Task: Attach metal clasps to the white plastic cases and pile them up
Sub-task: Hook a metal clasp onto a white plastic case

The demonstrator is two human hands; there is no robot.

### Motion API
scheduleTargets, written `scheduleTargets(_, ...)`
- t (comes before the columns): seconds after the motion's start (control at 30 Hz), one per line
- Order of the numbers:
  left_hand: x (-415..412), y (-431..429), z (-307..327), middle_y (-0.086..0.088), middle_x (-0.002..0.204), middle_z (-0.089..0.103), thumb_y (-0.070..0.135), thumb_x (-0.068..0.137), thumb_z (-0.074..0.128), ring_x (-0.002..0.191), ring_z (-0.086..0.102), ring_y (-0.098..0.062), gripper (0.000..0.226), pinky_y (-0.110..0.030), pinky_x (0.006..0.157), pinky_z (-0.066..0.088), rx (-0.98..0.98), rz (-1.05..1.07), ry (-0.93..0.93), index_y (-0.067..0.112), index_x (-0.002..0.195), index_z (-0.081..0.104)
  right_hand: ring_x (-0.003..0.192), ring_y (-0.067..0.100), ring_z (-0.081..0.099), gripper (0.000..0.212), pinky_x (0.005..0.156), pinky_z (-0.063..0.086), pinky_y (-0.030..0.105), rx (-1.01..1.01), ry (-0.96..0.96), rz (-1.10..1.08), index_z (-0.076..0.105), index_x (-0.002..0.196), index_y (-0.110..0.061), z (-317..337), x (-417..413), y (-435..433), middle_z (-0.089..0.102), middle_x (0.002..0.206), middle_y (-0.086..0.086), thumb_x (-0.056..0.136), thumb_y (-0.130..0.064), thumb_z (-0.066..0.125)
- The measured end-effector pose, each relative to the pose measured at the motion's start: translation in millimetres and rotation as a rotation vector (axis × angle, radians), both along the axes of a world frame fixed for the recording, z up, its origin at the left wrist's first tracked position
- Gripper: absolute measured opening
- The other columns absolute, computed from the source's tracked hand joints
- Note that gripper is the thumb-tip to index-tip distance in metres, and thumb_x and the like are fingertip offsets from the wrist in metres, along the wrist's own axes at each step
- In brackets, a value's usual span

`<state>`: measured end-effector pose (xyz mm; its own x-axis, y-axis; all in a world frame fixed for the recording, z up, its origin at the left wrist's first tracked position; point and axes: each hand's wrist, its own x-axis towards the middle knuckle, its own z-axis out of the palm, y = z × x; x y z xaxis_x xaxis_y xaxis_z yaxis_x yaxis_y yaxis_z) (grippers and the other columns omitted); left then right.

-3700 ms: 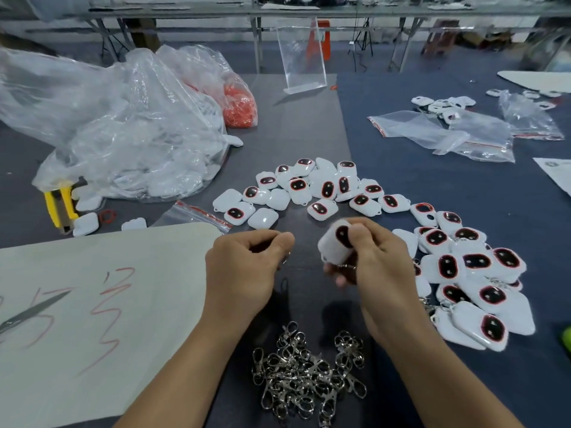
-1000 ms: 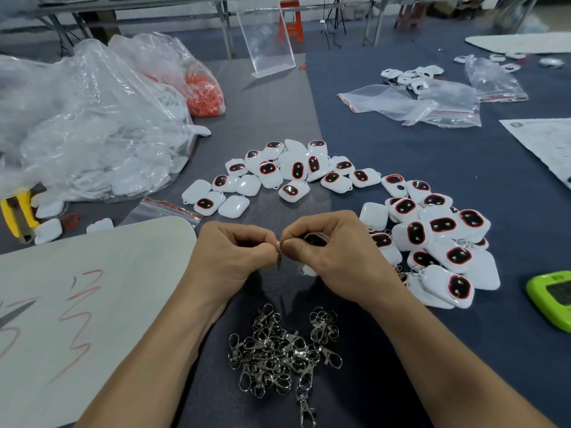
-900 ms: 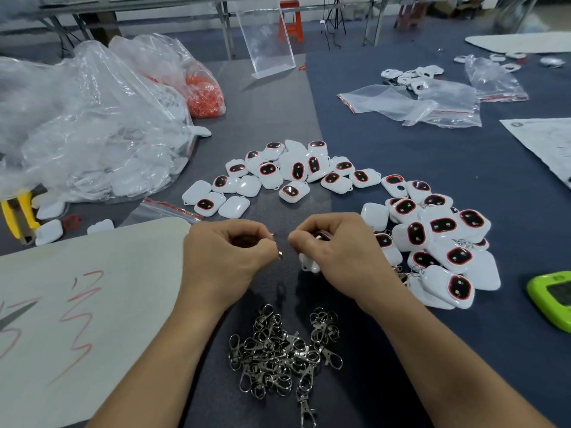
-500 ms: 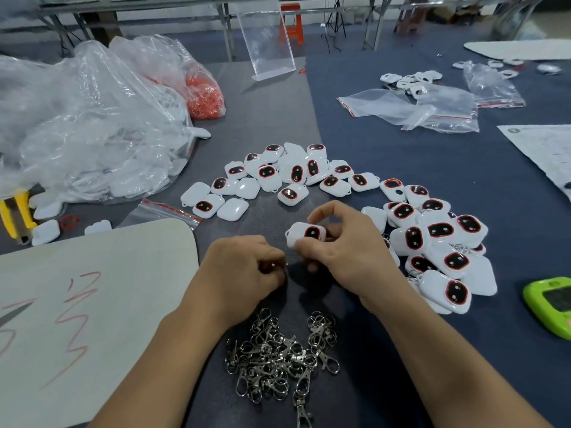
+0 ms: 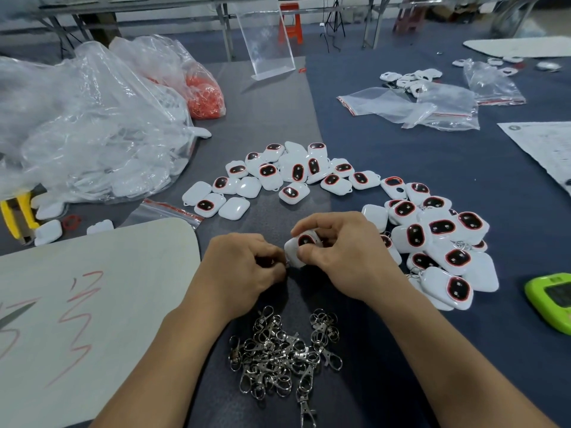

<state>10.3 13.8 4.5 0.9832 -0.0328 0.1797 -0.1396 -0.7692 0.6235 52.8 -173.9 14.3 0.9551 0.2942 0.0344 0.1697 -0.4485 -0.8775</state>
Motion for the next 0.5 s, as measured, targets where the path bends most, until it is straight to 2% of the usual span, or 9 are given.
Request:
scheduleTargets(0.13, 0.0, -1.4, 1.2, 0.014, 0.07, 0.067, 0.022, 0.074, 0.083, 0.07, 0.061, -0.004, 0.025, -0.012, 0.059, 0.038, -0.05, 0.046, 0.042, 0.044, 0.082, 0.074, 0.075, 0.006, 0.07, 0.018, 0.07, 0.057, 0.021, -0.079, -0.028, 0.018, 0.078, 0.091, -0.033, 3.5, -0.2, 1.9, 0.076, 0.081, -0.008, 0.085, -0.016, 0.078)
scheduleTargets(0.3, -0.6, -2.7, 2.1, 0.019, 0.07, 0.068, 0.025, 0.073, 0.084, 0.071, 0.061, 0.0, 0.026, -0.01, 0.058, 0.04, -0.054, 0.093, 0.073, 0.047, 0.078, 0.072, 0.076, 0.002, 0.068, 0.015, 0.063, 0.051, 0.01, -0.139, -0.065, 0.013, 0.077, 0.094, -0.037, 5.5, -3.0, 4.6, 0.075, 0.082, -0.01, 0.084, -0.025, 0.079)
scheduleTargets(0.43, -1.5, -3.8, 3.5, 0.021, 0.072, 0.067, 0.025, 0.073, 0.083, 0.073, 0.061, 0.002, 0.028, -0.009, 0.059, 0.041, -0.05, 0.1, 0.076, 0.049, 0.082, 0.071, 0.058, -0.002, 0.061, 0.01, 0.055, 0.042, 0.008, -0.06, -0.018, -0.001, 0.078, 0.091, -0.032, 5.0, -4.2, 3.6, 0.073, 0.069, -0.011, 0.083, -0.026, 0.078)
scheduleTargets(0.5, -2.0, -4.0, 3.9, 0.022, 0.073, 0.067, 0.027, 0.072, 0.084, 0.075, 0.061, 0.002, 0.028, -0.012, 0.061, 0.043, -0.044, 0.105, 0.07, 0.049, 0.084, 0.071, 0.051, -0.001, 0.059, 0.01, 0.055, 0.043, 0.013, -0.023, 0.012, 0.0, 0.078, 0.09, -0.029, 3.5, -4.1, 3.6, 0.07, 0.063, -0.012, 0.083, -0.023, 0.078)
